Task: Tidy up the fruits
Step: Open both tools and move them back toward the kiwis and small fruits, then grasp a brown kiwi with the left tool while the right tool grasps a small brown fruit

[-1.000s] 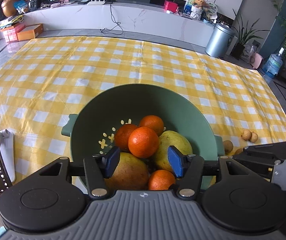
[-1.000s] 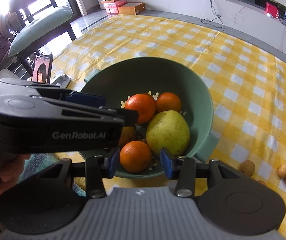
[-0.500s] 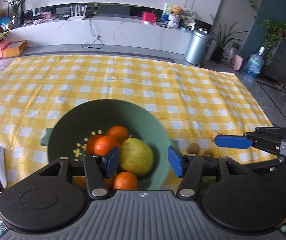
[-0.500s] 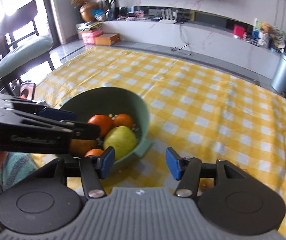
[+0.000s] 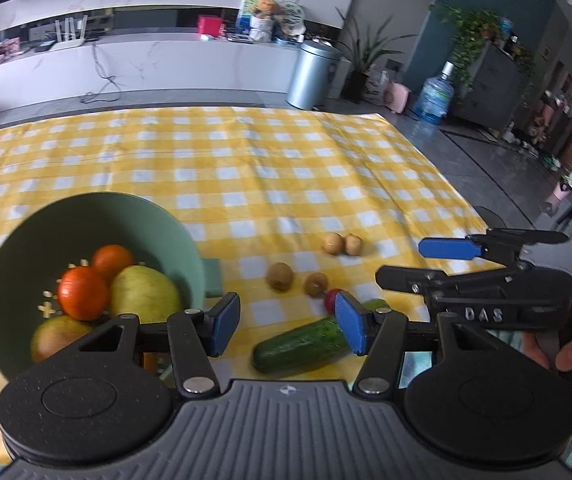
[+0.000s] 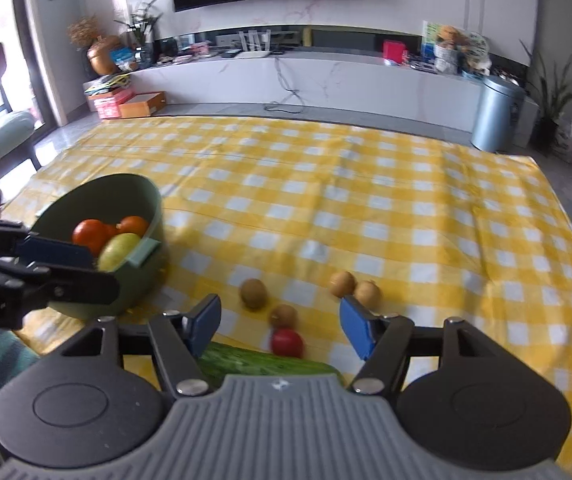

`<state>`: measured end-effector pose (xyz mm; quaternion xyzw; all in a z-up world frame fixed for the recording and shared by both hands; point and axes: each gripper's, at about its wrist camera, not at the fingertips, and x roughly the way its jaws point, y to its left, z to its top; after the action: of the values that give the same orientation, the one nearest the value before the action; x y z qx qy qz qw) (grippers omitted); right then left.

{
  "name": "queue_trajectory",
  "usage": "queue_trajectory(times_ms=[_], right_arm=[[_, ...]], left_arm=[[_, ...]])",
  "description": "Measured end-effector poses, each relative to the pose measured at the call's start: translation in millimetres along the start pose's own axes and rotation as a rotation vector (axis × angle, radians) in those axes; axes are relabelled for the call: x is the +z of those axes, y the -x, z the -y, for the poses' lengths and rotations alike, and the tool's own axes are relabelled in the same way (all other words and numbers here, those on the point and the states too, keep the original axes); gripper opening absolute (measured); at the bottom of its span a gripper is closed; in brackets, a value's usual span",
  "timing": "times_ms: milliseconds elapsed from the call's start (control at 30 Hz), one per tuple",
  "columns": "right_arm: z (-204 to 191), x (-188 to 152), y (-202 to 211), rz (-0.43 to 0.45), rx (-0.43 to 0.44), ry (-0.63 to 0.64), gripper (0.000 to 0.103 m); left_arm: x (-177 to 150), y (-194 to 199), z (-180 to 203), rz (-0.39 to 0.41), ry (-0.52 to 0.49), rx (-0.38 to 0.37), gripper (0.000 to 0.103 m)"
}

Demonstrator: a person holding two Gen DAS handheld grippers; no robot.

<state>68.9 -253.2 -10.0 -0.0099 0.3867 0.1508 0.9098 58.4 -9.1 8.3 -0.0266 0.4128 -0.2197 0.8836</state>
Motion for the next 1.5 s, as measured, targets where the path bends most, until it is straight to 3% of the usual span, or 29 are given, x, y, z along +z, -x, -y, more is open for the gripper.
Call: queue_trajectory(times_ms=[167, 433, 500, 733, 900, 1100, 1500], right_arm=[[29, -14, -4, -0.003, -0.056, -0.114, 0.064], [37, -17, -15, 0.006, -0.036, -0.172, 0.061], [41, -17, -20, 0.0, -0.025, -0.199, 0.051], [59, -15, -37, -0.004, 0.021, -0.344, 0.041], [72, -12, -56, -0.009, -0.006, -0.438, 0.03], [74, -6, -76, -0.023, -0.015, -0.443, 0.018], [79, -2, -99, -0.065, -0.047, -0.451, 0.017]], left_arm=[[-4, -18, 9, -0.024, -0.008, -0.042, 0.065], [-8, -48, 22, -0.068, -0.013, -0.063, 0.063], [-8, -56, 24, -0.069, -0.013, -0.049, 0.059], [3, -83, 15, -0.053, 0.072, 0.056, 0.045], [7, -102, 20, -0.049, 0.015, 0.163, 0.039], [8, -117, 14, -0.069, 0.039, 0.16, 0.035], [9, -131, 23, -0.065, -0.036, 0.207, 0.035]])
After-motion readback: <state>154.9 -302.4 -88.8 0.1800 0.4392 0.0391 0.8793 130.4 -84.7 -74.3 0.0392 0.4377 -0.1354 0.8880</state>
